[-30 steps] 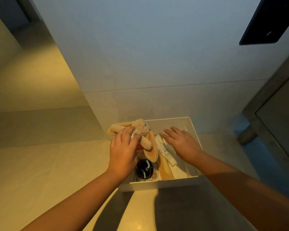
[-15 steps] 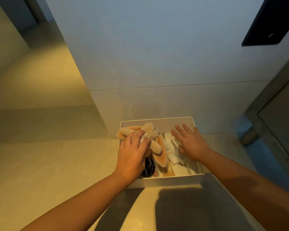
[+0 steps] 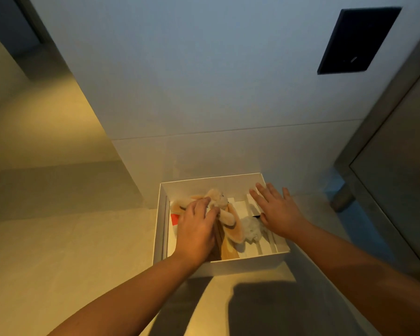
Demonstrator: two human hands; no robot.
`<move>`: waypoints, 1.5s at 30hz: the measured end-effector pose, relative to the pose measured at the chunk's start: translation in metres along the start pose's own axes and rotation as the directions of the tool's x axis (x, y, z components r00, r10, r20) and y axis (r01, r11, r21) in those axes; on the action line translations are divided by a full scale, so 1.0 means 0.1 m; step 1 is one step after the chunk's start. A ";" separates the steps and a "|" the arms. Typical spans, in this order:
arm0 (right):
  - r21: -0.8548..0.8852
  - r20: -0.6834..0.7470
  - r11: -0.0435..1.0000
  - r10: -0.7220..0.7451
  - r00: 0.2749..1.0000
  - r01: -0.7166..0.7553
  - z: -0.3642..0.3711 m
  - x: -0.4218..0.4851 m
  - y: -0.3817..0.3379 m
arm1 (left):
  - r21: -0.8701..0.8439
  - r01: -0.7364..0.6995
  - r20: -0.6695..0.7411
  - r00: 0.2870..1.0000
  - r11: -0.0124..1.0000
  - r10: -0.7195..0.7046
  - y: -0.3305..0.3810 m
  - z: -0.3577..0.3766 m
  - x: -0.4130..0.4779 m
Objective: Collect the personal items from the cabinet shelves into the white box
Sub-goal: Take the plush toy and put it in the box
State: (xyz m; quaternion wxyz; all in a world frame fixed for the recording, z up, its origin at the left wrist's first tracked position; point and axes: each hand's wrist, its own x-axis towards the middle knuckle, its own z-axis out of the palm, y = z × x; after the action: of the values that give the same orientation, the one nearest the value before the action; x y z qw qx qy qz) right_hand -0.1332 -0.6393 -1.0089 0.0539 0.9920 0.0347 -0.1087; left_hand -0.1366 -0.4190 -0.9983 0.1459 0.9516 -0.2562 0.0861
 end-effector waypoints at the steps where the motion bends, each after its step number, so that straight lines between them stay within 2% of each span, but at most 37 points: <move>1: 0.001 -0.006 1.000 -0.008 1.000 0.008 0.00 -0.01 0.00 | 0.019 0.005 0.020 1.000 1.000 -0.005 -0.01 0.04 0.03; 11: 0.098 -0.040 0.989 -0.104 0.994 0.107 0.14 -0.07 -0.10 | 0.202 -0.075 0.278 0.960 0.977 0.016 0.04 0.54 0.21; 16: 0.107 0.023 0.987 -0.121 0.992 0.118 0.20 -0.11 -0.04 | 0.178 0.002 0.358 0.931 0.984 -0.066 0.11 0.65 0.30; 24: 0.035 0.008 0.986 -0.165 0.986 0.165 0.26 -0.10 -0.02 | 0.099 -0.046 0.454 0.891 0.994 -0.003 0.24 0.77 0.29; 30: 0.056 -0.012 0.982 -0.181 0.983 0.182 0.24 -0.01 -0.08 | 0.025 -0.102 0.355 0.931 0.994 0.087 -0.03 0.62 0.26; 35: 0.161 -0.003 0.971 -0.177 0.984 0.175 0.26 0.12 -0.25 | 0.138 -0.167 0.310 0.944 0.976 0.117 -0.45 0.35 0.17; 40: 0.181 -0.010 0.953 -0.245 0.970 0.242 0.32 0.26 -0.56 | 0.253 -0.129 0.325 0.945 0.959 0.041 -0.78 0.15 0.01; 42: 0.221 -0.018 0.946 -0.238 0.971 0.236 0.37 0.30 -0.71 | 0.252 -0.083 0.319 0.948 0.964 -0.001 -0.85 0.10 -0.06; 45: 0.253 0.023 0.950 -0.196 0.980 0.184 0.44 0.38 -0.88 | 0.269 -0.095 0.361 0.933 0.958 -0.009 -0.93 0.11 -0.18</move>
State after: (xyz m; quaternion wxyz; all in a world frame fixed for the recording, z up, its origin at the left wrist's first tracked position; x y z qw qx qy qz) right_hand -0.1124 -0.5545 -1.0692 -0.0813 0.9800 0.1147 -0.1407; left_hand -0.1034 -0.3376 -1.0347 -0.0423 0.9564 -0.2847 -0.0499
